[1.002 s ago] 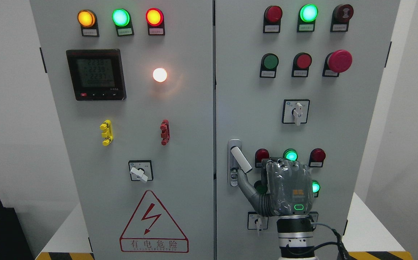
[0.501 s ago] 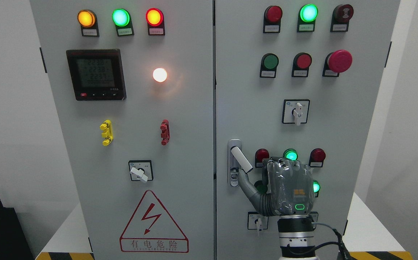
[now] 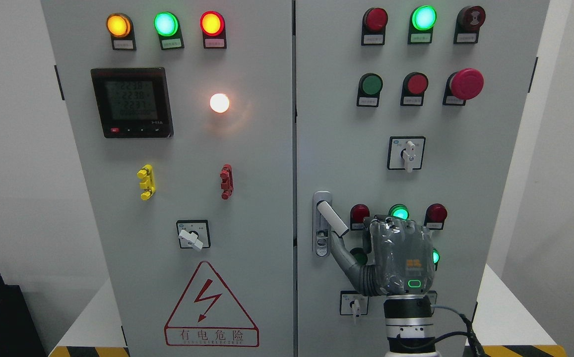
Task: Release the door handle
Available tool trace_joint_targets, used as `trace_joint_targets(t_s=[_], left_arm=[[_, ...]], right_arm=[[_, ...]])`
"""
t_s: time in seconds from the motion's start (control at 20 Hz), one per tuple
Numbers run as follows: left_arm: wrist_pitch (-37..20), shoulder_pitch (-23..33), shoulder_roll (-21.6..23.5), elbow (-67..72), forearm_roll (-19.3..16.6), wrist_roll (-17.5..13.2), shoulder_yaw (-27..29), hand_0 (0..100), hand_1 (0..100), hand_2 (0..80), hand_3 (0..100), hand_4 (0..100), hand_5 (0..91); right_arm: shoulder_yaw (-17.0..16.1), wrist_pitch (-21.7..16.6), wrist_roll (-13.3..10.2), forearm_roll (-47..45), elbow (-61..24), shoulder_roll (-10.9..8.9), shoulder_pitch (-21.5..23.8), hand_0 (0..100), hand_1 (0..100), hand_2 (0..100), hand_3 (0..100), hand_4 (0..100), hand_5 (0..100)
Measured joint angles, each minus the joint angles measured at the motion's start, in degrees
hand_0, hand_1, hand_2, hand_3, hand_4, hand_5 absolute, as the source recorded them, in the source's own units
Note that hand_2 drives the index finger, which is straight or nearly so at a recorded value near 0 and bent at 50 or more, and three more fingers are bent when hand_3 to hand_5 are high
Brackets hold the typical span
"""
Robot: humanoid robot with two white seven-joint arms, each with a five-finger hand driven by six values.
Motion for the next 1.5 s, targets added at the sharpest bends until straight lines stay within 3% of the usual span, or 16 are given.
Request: trace_joint_targets(t_s=[1.5], left_arm=[[0.0,0.0,0.0,0.0,0.0,0.0,0.0,12,39,0.0,0,0,0.0]], right_arm=[[-0.3,0.9,0.0,-0.7,-0.4,-0.24,-0.5,38,26,92,100,100,100]])
